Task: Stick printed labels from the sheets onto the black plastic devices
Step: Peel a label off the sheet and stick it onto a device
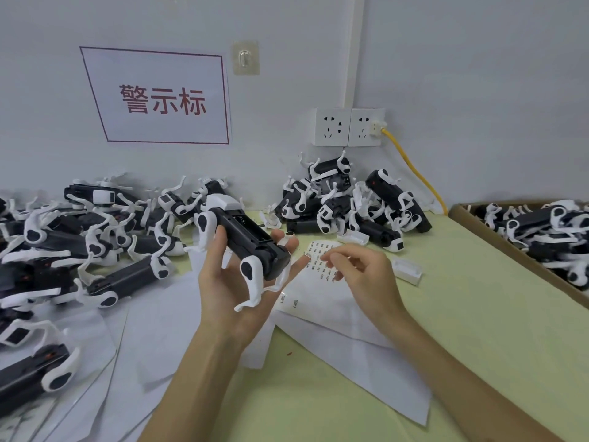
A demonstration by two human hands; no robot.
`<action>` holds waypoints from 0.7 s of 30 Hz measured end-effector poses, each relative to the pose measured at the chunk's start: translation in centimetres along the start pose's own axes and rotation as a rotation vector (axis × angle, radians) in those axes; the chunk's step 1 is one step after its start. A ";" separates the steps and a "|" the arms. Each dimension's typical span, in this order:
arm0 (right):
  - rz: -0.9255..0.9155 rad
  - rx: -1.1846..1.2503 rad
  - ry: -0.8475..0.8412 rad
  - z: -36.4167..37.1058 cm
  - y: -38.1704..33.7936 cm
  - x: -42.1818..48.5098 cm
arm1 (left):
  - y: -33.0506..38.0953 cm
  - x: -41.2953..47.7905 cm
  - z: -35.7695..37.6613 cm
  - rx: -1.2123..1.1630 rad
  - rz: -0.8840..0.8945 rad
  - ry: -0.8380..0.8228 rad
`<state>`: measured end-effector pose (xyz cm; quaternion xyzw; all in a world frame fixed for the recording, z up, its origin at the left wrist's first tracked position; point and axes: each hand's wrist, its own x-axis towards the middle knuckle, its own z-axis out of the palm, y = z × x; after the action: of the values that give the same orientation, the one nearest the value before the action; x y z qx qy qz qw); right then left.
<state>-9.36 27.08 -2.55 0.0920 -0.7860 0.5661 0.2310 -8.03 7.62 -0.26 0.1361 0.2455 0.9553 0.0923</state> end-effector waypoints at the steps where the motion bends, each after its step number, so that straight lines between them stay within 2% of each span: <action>1: -0.037 0.022 -0.002 -0.1 -0.1 0.0 | 0.0 0.0 0.1 0.047 0.003 -0.013; 4: -0.192 -0.025 -0.053 -0.3 -0.3 0.0 | -0.3 -0.3 0.3 0.220 0.030 -0.073; 7: -0.296 -0.098 -0.102 -0.3 -0.2 0.0 | -0.7 -0.3 0.1 0.297 0.030 -0.029; 15: -0.314 -0.186 -0.150 -0.7 0.3 0.4 | -1.1 0.3 -0.8 0.361 -0.012 -0.086; 21: -0.225 -0.168 -0.163 -0.6 0.3 0.3 | -1.1 0.2 -0.8 0.405 -0.018 -0.092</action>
<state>-9.59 27.73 -2.54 0.2054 -0.8315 0.4595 0.2352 -8.36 8.30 -1.41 0.1930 0.4293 0.8784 0.0827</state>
